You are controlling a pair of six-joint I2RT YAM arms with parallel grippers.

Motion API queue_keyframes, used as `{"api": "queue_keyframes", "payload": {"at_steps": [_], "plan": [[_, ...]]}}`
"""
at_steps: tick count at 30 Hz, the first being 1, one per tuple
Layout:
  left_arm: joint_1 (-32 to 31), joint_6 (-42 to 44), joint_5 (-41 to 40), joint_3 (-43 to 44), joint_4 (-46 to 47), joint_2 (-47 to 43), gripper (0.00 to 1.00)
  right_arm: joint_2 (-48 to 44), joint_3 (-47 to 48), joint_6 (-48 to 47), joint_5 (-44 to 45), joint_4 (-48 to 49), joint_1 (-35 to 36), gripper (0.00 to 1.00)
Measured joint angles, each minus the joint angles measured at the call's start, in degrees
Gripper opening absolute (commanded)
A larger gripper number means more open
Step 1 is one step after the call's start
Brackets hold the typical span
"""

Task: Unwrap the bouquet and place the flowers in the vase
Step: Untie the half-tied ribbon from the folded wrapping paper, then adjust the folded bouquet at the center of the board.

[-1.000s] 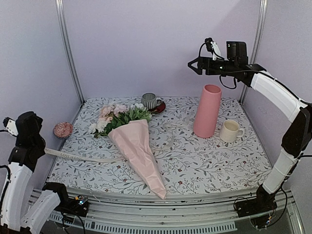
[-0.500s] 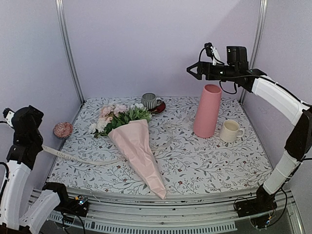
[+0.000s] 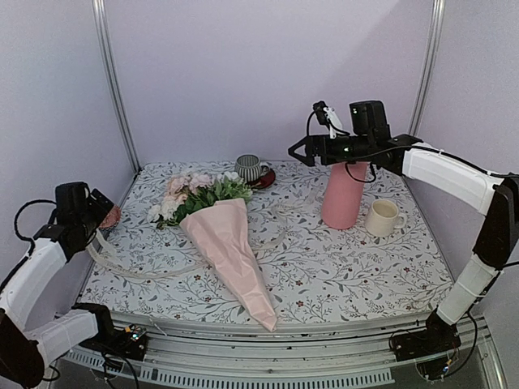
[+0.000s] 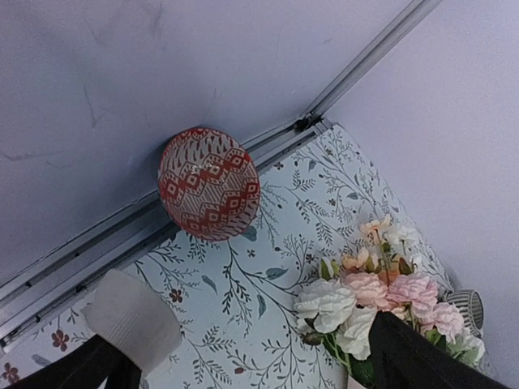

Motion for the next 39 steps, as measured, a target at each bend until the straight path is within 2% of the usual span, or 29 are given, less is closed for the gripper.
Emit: {"api": "queue_keyframes", "payload": {"at_steps": [7, 13, 18, 22, 25, 32, 37, 39], "plan": [[0.0, -0.1, -1.1, 5.2, -3.3, -1.0, 0.98, -0.6, -1.4, 1.2, 1.9, 0.8, -0.6, 0.99], [0.1, 6.8, -5.1, 7.3, 0.1, -8.4, 0.97, -3.0, -7.5, 0.2, -0.1, 3.1, -0.9, 0.99], [0.1, 7.9, 4.3, 5.6, 6.7, -10.7, 0.97, -3.2, -9.8, -0.1, -1.7, 4.6, -1.4, 0.99], [0.2, 1.1, 13.2, -3.7, 10.2, -8.2, 0.98, -3.3, -10.9, 0.0, -2.6, 5.5, -1.5, 0.99], [0.2, -2.6, 12.8, -5.7, 4.5, -5.1, 0.98, -3.6, -10.9, 0.0, -3.3, 6.1, -1.5, 0.99], [0.2, -2.3, 6.5, -2.0, 0.8, -9.4, 0.97, -5.0, -11.6, -0.1, -3.7, 7.0, -1.5, 0.99], [0.2, 0.5, 10.6, 1.7, 0.8, -6.4, 0.96, -5.0, -12.9, -0.6, -5.6, 7.3, -1.3, 0.99], [0.2, 3.0, 16.4, 2.1, 1.6, -4.3, 0.94, -5.0, -13.0, -0.9, -5.9, 7.3, -0.9, 0.99]]}}
